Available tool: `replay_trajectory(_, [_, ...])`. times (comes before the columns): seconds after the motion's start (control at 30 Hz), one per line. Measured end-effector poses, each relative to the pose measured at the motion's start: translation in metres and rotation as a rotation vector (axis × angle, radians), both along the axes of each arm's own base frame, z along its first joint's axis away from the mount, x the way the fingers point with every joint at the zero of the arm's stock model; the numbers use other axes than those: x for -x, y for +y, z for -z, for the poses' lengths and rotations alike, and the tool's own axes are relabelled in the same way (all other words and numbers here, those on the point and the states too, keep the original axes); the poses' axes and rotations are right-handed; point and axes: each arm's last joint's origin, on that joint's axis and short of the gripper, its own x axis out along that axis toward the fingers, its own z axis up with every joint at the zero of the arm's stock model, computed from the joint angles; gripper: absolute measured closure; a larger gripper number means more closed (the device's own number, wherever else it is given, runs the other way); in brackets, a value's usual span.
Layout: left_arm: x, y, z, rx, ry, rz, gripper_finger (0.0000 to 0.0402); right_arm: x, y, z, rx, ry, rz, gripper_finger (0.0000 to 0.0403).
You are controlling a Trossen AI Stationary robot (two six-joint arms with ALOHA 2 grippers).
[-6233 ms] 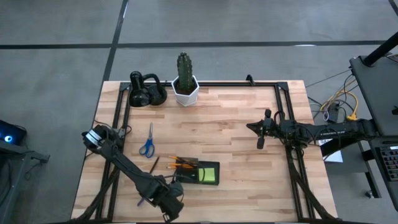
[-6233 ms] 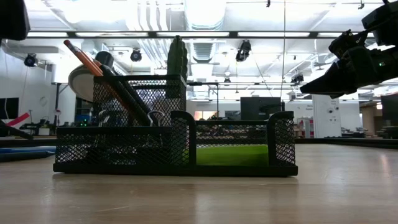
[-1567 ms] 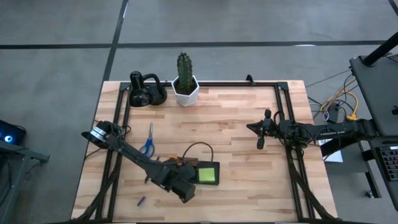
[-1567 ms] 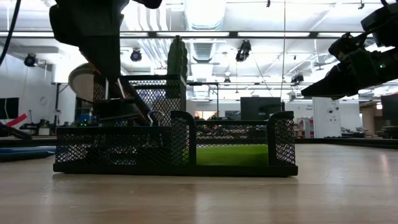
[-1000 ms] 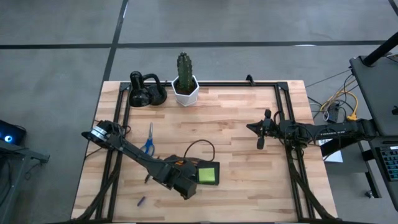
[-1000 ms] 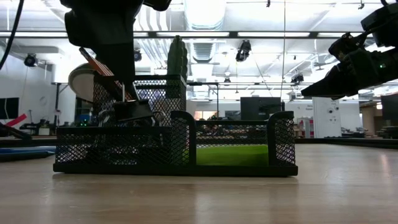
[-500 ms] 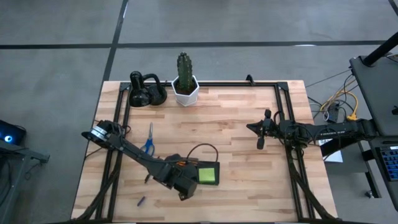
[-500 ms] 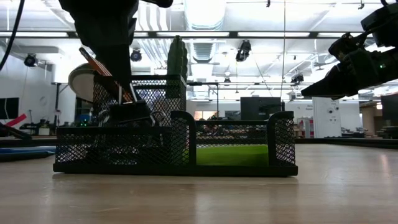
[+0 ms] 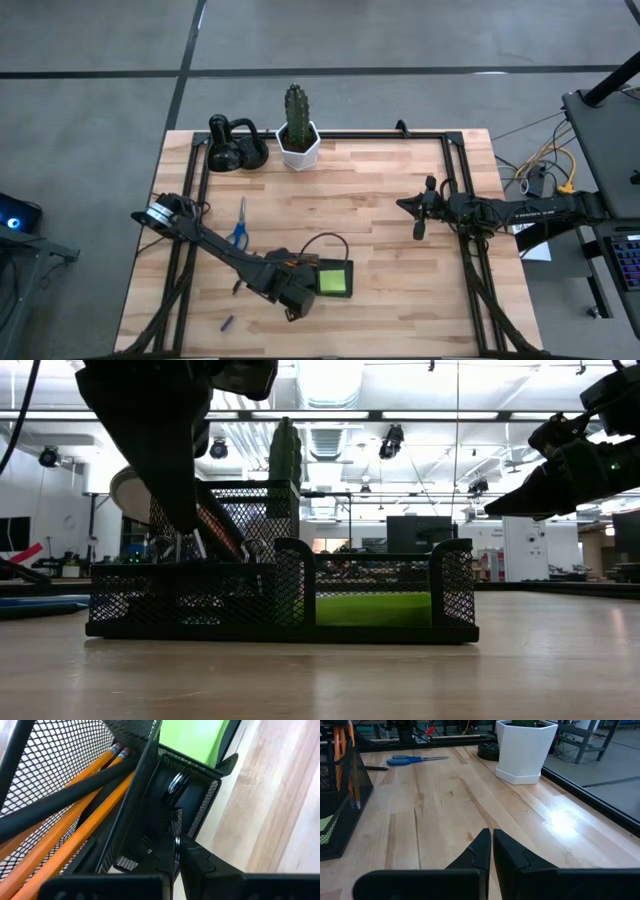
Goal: Pick and place office supplies into organizer
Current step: Put the binder clip into the desk organizer, then put the blue eraser into the desk organizer
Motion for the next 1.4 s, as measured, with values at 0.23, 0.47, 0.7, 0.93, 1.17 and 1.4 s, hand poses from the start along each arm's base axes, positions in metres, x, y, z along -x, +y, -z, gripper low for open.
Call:
replay_trajectory(0.23, [-0.002, -0.001, 0.000, 0.016, -0.016, 0.000, 0.0401, 0.000, 0.000, 0.000, 0.000, 0.001, 0.000, 0.0394])
replay_trajectory(0.47, [-0.004, -0.002, -0.001, 0.025, -0.042, -0.007, 0.0401, 0.000, 0.000, 0.000, 0.000, 0.003, 0.000, 0.0394])
replay_trajectory(0.7, [-0.004, -0.002, -0.001, 0.029, -0.047, -0.006, 0.0359, 0.000, 0.000, 0.000, 0.000, 0.003, 0.000, 0.0394])
replay_trajectory(0.93, [-0.004, -0.003, -0.002, 0.058, -0.036, 0.003, 0.0320, 0.000, 0.000, 0.000, 0.000, 0.003, 0.000, 0.0394])
replay_trajectory(1.17, [-0.004, -0.008, -0.008, 0.219, 0.017, -0.005, 0.0315, 0.000, 0.000, 0.000, 0.000, 0.003, 0.000, 0.0394])
replay_trajectory(1.4, [-0.005, -0.010, -0.014, 0.256, 0.024, -0.010, 0.0316, 0.000, 0.000, 0.000, 0.000, 0.003, 0.000, 0.0394])
